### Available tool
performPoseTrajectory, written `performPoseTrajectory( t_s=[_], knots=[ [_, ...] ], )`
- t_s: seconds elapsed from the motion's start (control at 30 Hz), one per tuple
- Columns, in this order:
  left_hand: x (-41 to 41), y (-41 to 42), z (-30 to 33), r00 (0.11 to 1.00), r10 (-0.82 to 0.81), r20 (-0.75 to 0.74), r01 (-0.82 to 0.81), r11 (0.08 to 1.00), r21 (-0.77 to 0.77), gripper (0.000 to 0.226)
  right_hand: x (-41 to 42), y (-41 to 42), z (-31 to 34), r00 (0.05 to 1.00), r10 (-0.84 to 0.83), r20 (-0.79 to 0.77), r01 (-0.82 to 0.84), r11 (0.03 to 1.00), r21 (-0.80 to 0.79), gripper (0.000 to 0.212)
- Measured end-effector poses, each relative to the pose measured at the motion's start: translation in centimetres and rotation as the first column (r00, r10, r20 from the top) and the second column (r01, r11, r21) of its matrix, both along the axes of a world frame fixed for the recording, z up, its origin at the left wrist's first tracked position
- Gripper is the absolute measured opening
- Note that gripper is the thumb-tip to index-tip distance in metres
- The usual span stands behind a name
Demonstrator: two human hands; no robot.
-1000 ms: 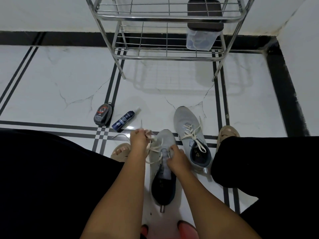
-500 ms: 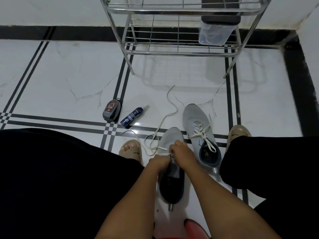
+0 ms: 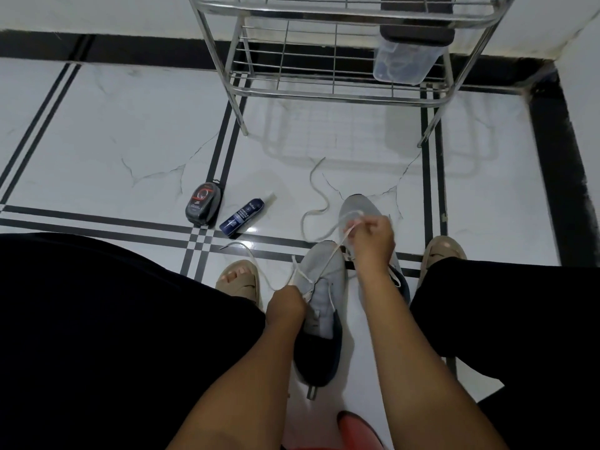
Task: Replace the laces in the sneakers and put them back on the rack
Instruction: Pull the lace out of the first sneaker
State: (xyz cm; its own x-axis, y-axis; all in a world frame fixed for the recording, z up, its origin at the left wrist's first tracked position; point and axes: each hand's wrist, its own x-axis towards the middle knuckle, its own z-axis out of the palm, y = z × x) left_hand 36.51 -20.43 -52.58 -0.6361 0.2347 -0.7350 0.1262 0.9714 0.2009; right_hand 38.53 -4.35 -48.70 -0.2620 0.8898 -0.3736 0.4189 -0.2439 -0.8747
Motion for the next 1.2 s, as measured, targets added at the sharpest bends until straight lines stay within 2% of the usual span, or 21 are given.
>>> performPoseTrajectory(
  t_s=[0.1, 0.17, 0.2, 0.27, 0.33, 0.53, 0.7, 0.73, 0.77, 0.83, 0.87, 0.9, 0.93, 0.97, 1.0, 1.03, 1.07, 1.1, 1.13, 1.17, 1.2],
  knots=[
    [0.1, 0.4, 0.3, 1.000, -0.006, 0.028, 0.005, 1.000, 0.026, 0.029, -0.7, 1.8, 2.3, 0.996, -0.070, -0.054, 0.073, 0.995, 0.067, 0.016],
    [0.3, 0.8, 0.4, 1.000, 0.009, 0.001, -0.009, 0.998, 0.067, 0.027, -0.6, 0.6, 2.8, 0.991, 0.099, 0.088, -0.104, 0.993, 0.059, 0.016],
    [0.5, 0.8, 0.4, 0.999, 0.023, -0.028, -0.021, 0.996, 0.090, 0.025, -0.3, -0.3, 2.2, 0.938, 0.262, 0.226, -0.280, 0.959, 0.050, 0.018],
    [0.7, 0.9, 0.3, 0.996, 0.053, -0.065, -0.045, 0.991, 0.126, 0.021, 0.7, -2.5, 0.0, 0.687, 0.581, 0.436, -0.614, 0.785, -0.079, 0.026],
    [0.7, 0.7, 0.0, 0.995, 0.074, -0.060, -0.064, 0.986, 0.153, 0.020, 1.8, -4.7, -1.8, 0.463, 0.716, 0.522, -0.754, 0.628, -0.193, 0.020],
    [0.0, 0.5, -0.5, 0.973, 0.227, 0.040, -0.230, 0.955, 0.189, 0.015, 3.1, -6.2, -4.0, 0.230, 0.627, 0.744, -0.911, 0.407, -0.061, 0.023],
    [-0.2, 0.5, -1.1, 0.969, 0.239, 0.059, -0.246, 0.955, 0.169, 0.020, 3.2, -6.1, -4.5, 0.147, 0.615, 0.775, -0.942, 0.327, -0.081, 0.022],
    [-0.2, 0.5, -1.2, 0.969, 0.241, 0.056, -0.247, 0.955, 0.162, 0.020, 3.0, -5.8, -4.6, 0.169, 0.622, 0.765, -0.928, 0.361, -0.089, 0.021],
    [-0.2, 0.5, -1.3, 0.969, 0.242, 0.053, -0.247, 0.956, 0.157, 0.021, 2.8, -5.4, -4.7, 0.238, 0.628, 0.741, -0.888, 0.450, -0.096, 0.019],
    [-0.3, 0.3, -1.5, 0.967, 0.251, 0.053, -0.256, 0.955, 0.150, 0.023, 2.4, -4.4, -3.9, 0.544, 0.591, 0.596, -0.657, 0.742, -0.135, 0.016],
    [-0.4, 0.2, -1.5, 0.964, 0.261, 0.054, -0.266, 0.953, 0.147, 0.023, 2.1, -3.7, -3.0, 0.755, 0.472, 0.455, -0.438, 0.880, -0.185, 0.014],
    [-0.5, 0.0, -1.5, 0.963, 0.265, 0.053, -0.270, 0.952, 0.145, 0.022, 1.5, -2.7, -1.9, 0.934, 0.246, 0.259, -0.165, 0.941, -0.296, 0.015],
    [-0.6, -0.2, -1.6, 0.964, 0.261, 0.048, -0.266, 0.953, 0.146, 0.023, 0.9, -1.3, -0.4, 0.996, -0.079, 0.045, 0.091, 0.889, -0.449, 0.017],
    [-0.6, -0.3, -1.6, 0.967, 0.253, 0.043, -0.256, 0.955, 0.147, 0.023, 0.4, 0.1, 1.6, 0.904, -0.400, -0.148, 0.238, 0.762, -0.603, 0.019],
    [-0.7, -0.4, -1.7, 0.968, 0.247, 0.039, -0.250, 0.957, 0.150, 0.023, 0.1, 1.6, 3.4, 0.758, -0.592, -0.274, 0.277, 0.673, -0.686, 0.018],
    [-0.6, -0.4, -1.7, 0.969, 0.243, 0.041, -0.247, 0.957, 0.154, 0.023, -0.1, 3.1, 4.9, 0.689, -0.638, -0.343, 0.282, 0.672, -0.685, 0.018],
    [-0.6, -0.3, -1.7, 0.969, 0.242, 0.045, -0.246, 0.957, 0.157, 0.022, -0.4, 4.1, 6.0, 0.740, -0.572, -0.353, 0.282, 0.742, -0.608, 0.020],
    [-0.6, -0.3, -1.7, 0.970, 0.239, 0.051, -0.245, 0.957, 0.157, 0.022, -0.7, 4.6, 6.1, 0.860, -0.417, -0.294, 0.255, 0.850, -0.461, 0.021],
    [-0.6, -0.2, -1.5, 0.970, 0.237, 0.055, -0.243, 0.958, 0.155, 0.021, -0.9, 4.5, 5.6, 0.965, -0.211, -0.157, 0.163, 0.948, -0.273, 0.017],
    [-0.6, -0.1, -1.5, 0.970, 0.237, 0.057, -0.243, 0.958, 0.151, 0.020, -0.9, 3.6, 4.6, 1.000, 0.016, 0.019, -0.013, 0.995, -0.102, 0.011],
    [-0.5, -0.1, -1.4, 0.970, 0.237, 0.060, -0.244, 0.959, 0.148, 0.019, -0.7, 2.2, 3.1, 0.955, 0.233, 0.185, -0.237, 0.972, -0.001, 0.014]
  ],
)
